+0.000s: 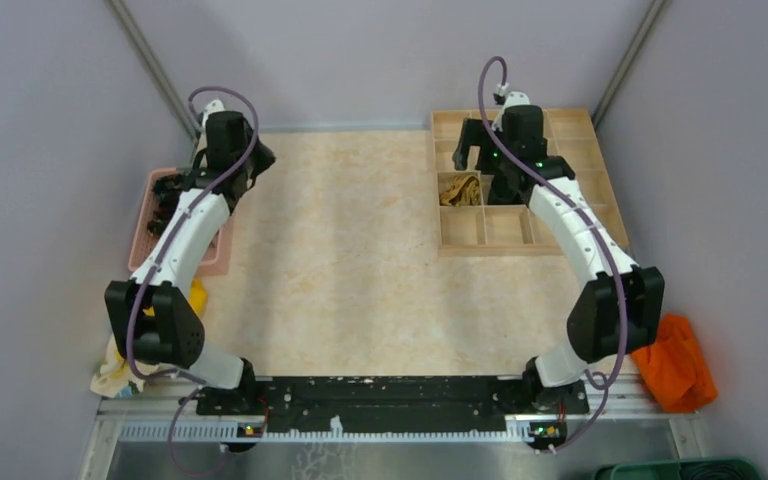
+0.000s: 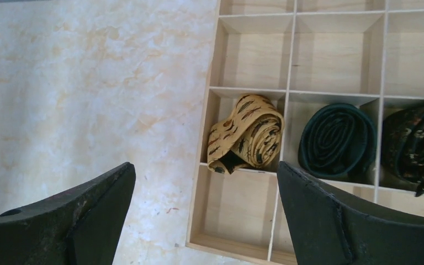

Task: Roll the ties
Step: Pick up the tie from the bin.

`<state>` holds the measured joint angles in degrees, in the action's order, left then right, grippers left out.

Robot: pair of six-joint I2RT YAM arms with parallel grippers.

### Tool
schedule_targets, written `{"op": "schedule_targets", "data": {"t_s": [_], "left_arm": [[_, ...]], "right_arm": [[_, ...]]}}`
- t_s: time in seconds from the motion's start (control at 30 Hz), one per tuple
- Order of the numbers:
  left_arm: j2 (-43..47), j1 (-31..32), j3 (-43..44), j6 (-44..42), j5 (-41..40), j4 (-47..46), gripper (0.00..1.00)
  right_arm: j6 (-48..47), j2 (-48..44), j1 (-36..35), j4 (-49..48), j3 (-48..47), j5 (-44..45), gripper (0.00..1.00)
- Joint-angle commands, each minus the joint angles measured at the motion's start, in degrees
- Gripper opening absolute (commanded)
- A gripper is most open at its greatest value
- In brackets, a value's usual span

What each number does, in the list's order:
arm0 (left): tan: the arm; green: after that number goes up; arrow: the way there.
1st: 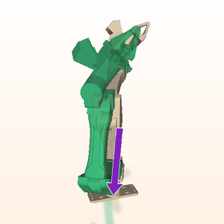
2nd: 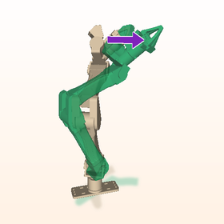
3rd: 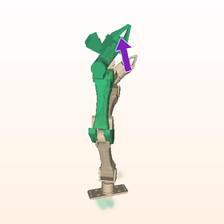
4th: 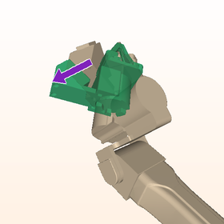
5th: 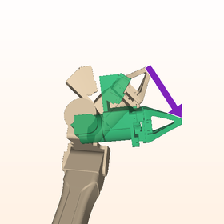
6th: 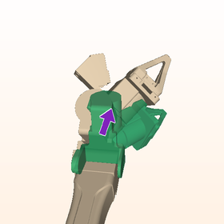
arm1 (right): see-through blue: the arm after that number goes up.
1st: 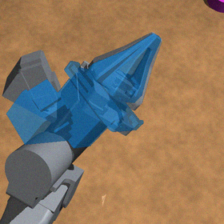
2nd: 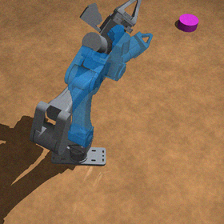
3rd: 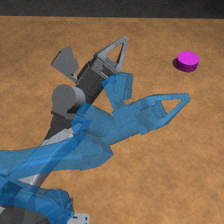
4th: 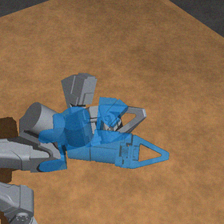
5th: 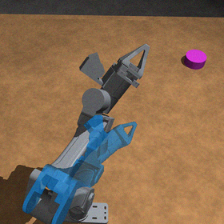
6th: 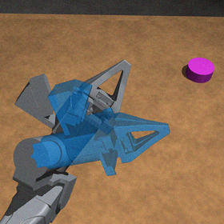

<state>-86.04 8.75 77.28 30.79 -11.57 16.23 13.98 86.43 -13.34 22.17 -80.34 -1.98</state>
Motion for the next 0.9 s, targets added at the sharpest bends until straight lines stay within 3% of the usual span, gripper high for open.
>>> {"op": "schedule_targets", "data": {"t_s": [0.0, 0.07, 0.2, 0.3, 0.37, 0.47, 0.87], "left_arm": [[-2.2, -6.3, 0.4, 13.7, -12.2, 8.5, 0.34], [0.2, -10.2, -3.8, 18.4, -17.4, 9.3, 0.33], [4.3, -17.2, -10.7, 20.6, -17.4, 7.1, 0.34], [3.0, -20.5, -11.0, 21.6, -19.4, 11.3, 0.42], [1.9, -23.7, -12.8, 21.4, -16.9, 10.9, 0.48], [-0.5, -28.6, -16.3, 20.6, -10.7, 6.4, 0.5], [-14.1, -31.3, -12.1, 18.1, -8.3, 5.2, 0.58]], "right_arm": [[0.9, 2.2, -0.3, -2.4, -1.3, -6.5, 0.99], [2.0, 3.7, -0.3, -2.5, -1.5, -10.0, 0.99], [3.5, 6.0, -0.5, -3.1, -1.2, -12.9, 0.99], [3.7, 7.8, -1.1, -2.7, -1.7, -12.5, 0.99], [3.7, 9.4, -1.5, -2.0, -2.6, -12.5, 0.99], [4.0, 11.2, -1.7, -0.3, -4.0, -12.8, 0.99], [4.5, 13.6, -1.7, -1.2, -3.3, -11.6, 0.99]]}}
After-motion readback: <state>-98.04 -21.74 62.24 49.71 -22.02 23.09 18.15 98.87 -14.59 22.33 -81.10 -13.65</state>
